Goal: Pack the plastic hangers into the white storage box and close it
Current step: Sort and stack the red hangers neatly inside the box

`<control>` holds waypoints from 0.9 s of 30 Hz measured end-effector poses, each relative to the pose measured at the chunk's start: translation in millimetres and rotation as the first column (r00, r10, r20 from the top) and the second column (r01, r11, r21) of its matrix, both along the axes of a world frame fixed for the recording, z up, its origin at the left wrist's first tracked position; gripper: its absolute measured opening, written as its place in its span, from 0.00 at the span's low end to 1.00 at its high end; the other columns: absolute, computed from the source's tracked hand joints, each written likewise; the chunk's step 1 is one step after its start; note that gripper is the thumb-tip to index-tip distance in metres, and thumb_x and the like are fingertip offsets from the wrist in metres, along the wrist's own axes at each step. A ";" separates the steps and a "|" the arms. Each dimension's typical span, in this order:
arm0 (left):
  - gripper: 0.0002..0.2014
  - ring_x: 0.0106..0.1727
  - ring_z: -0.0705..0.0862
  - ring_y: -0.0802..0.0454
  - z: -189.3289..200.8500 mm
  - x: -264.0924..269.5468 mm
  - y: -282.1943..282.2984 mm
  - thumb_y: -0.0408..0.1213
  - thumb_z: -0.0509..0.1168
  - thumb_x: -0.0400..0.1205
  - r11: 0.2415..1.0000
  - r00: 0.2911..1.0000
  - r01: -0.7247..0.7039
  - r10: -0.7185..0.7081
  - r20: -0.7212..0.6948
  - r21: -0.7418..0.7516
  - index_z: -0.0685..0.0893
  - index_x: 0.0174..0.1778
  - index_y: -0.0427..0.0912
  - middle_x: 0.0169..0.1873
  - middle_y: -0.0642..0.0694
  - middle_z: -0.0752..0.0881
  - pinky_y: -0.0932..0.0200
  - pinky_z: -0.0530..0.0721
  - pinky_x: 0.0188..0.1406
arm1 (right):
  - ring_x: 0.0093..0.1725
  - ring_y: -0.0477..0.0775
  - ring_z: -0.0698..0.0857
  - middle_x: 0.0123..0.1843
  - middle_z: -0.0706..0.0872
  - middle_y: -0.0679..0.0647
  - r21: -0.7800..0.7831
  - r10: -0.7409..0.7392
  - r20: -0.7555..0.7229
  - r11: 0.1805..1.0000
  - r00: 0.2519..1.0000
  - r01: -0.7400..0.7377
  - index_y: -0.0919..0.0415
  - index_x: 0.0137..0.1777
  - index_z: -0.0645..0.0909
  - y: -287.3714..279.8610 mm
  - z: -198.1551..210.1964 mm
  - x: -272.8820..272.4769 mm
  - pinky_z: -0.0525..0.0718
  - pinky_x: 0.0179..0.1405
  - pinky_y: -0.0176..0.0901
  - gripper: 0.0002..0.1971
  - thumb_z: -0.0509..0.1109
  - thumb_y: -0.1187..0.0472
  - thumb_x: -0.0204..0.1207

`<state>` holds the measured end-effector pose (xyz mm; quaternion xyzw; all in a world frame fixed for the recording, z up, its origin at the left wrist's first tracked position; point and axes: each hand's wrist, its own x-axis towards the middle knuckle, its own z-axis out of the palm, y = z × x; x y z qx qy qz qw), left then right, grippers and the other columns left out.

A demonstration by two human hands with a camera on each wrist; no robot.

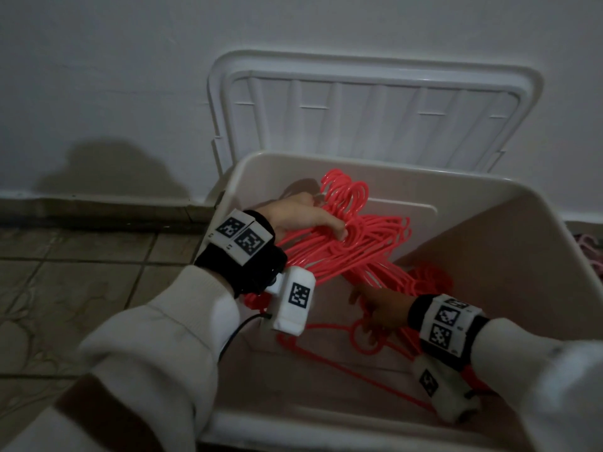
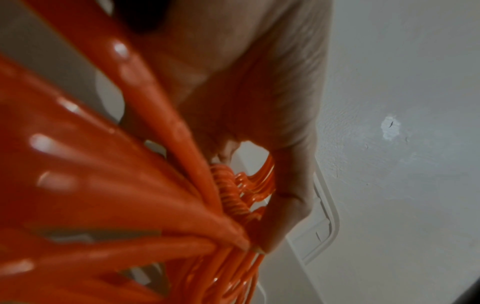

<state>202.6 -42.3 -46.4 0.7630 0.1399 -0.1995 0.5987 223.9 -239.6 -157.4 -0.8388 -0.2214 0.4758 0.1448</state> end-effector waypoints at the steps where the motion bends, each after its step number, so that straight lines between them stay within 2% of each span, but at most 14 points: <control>1: 0.18 0.49 0.88 0.36 -0.1 0.3 0.3 0.26 0.75 0.67 1.000 1.000 0.003 -0.003 -0.002 0.002 0.86 0.53 0.30 0.48 0.32 0.89 0.43 0.87 0.54 | 0.20 0.39 0.82 0.37 0.77 0.52 0.016 0.001 -0.017 1.000 1.000 -0.001 0.55 0.58 0.63 -2.3 2.0 0.8 0.83 0.22 0.38 0.21 0.64 0.77 0.75; 4: 0.17 0.48 0.88 0.37 -0.2 0.6 0.1 0.26 0.74 0.67 1.000 1.000 0.009 -0.009 -0.003 0.009 0.86 0.53 0.31 0.47 0.33 0.89 0.45 0.87 0.53 | 0.25 0.43 0.85 0.36 0.80 0.55 0.061 0.031 -0.172 0.998 0.985 -0.020 0.54 0.58 0.64 -5.2 13.4 0.2 0.83 0.26 0.39 0.21 0.64 0.78 0.75; 7: 0.16 0.47 0.89 0.38 -0.4 1.0 1.8 0.26 0.75 0.67 1.000 1.000 0.018 -0.018 -0.008 0.005 0.86 0.51 0.32 0.46 0.34 0.89 0.46 0.87 0.52 | 0.27 0.43 0.79 0.34 0.79 0.55 0.122 0.082 -0.218 0.991 0.973 -0.056 0.52 0.53 0.68 -5.5 28.1 -4.1 0.79 0.27 0.37 0.21 0.68 0.77 0.73; 9: 0.16 0.46 0.89 0.38 -1.0 1.1 1.8 0.27 0.75 0.66 1.000 1.000 0.016 -0.016 -0.007 0.012 0.87 0.51 0.33 0.45 0.34 0.90 0.47 0.87 0.51 | 0.35 0.51 0.77 0.36 0.78 0.58 0.156 0.129 -0.222 0.983 0.966 -0.096 0.48 0.51 0.68 -7.8 38.3 -7.1 0.77 0.36 0.45 0.22 0.72 0.74 0.71; 11: 0.16 0.44 0.89 0.40 -0.4 0.5 1.1 0.26 0.75 0.67 1.000 1.000 0.006 -0.006 -0.002 0.026 0.86 0.50 0.34 0.44 0.36 0.90 0.51 0.87 0.47 | 0.37 0.55 0.77 0.35 0.80 0.56 0.177 0.108 -0.254 0.982 0.961 -0.064 0.47 0.52 0.68 -10.9 47.6 -9.1 0.74 0.39 0.49 0.23 0.71 0.75 0.70; 14: 0.16 0.42 0.89 0.43 1.2 -1.5 -0.9 0.29 0.76 0.64 1.000 1.000 0.001 -0.001 -0.007 0.031 0.87 0.48 0.36 0.42 0.38 0.90 0.53 0.87 0.45 | 0.27 0.48 0.79 0.26 0.84 0.52 0.208 -0.058 -0.306 0.970 0.950 0.126 0.55 0.53 0.67 -14.4 60.3 -9.3 0.73 0.29 0.39 0.20 0.61 0.80 0.70; 16: 0.24 0.45 0.90 0.41 0.5 -3.0 -2.2 0.36 0.79 0.56 0.999 1.000 0.003 -0.002 -0.021 0.044 0.88 0.48 0.36 0.43 0.38 0.91 0.49 0.87 0.50 | 0.19 0.46 0.79 0.23 0.81 0.55 0.266 -0.173 -0.298 0.929 0.939 0.255 0.58 0.51 0.67 -16.8 71.7 -9.1 0.74 0.20 0.32 0.17 0.58 0.80 0.71; 18: 0.32 0.46 0.90 0.39 -4.8 -4.2 -2.4 0.40 0.80 0.47 0.997 0.999 -0.029 0.031 -0.030 0.066 0.88 0.49 0.35 0.43 0.37 0.91 0.44 0.87 0.53 | 0.14 0.42 0.76 0.20 0.78 0.53 0.319 -0.247 -0.237 0.894 0.940 0.315 0.57 0.48 0.67 -20.4 85.3 -9.4 0.72 0.14 0.30 0.13 0.59 0.77 0.78; 20: 0.35 0.47 0.89 0.38 -8.9 -5.8 -2.0 0.42 0.81 0.43 0.993 0.997 -0.067 0.070 -0.035 0.094 0.89 0.48 0.35 0.44 0.36 0.90 0.40 0.87 0.53 | 0.12 0.38 0.71 0.22 0.75 0.53 0.341 -0.254 -0.111 0.898 0.961 0.277 0.57 0.50 0.67 -27.0 96.4 -6.5 0.68 0.11 0.28 0.13 0.63 0.75 0.78; 24: 0.34 0.48 0.89 0.40 -8.4 -8.5 0.9 0.46 0.81 0.42 0.984 0.996 -0.085 0.087 -0.007 0.154 0.90 0.45 0.38 0.44 0.37 0.90 0.42 0.87 0.54 | 0.14 0.39 0.69 0.23 0.72 0.53 0.396 -0.262 0.095 0.895 0.960 0.205 0.62 0.54 0.67 -35.6 117.8 -2.4 0.69 0.15 0.29 0.16 0.63 0.80 0.74; 27: 0.31 0.48 0.89 0.40 4.3 -12.8 -0.3 0.46 0.80 0.43 0.978 0.998 -0.060 0.056 0.025 0.198 0.90 0.42 0.39 0.44 0.38 0.90 0.42 0.87 0.53 | 0.19 0.39 0.71 0.26 0.71 0.51 0.417 -0.173 0.333 0.909 0.927 0.020 0.64 0.56 0.69 -38.7 138.4 -6.6 0.69 0.22 0.26 0.16 0.62 0.79 0.73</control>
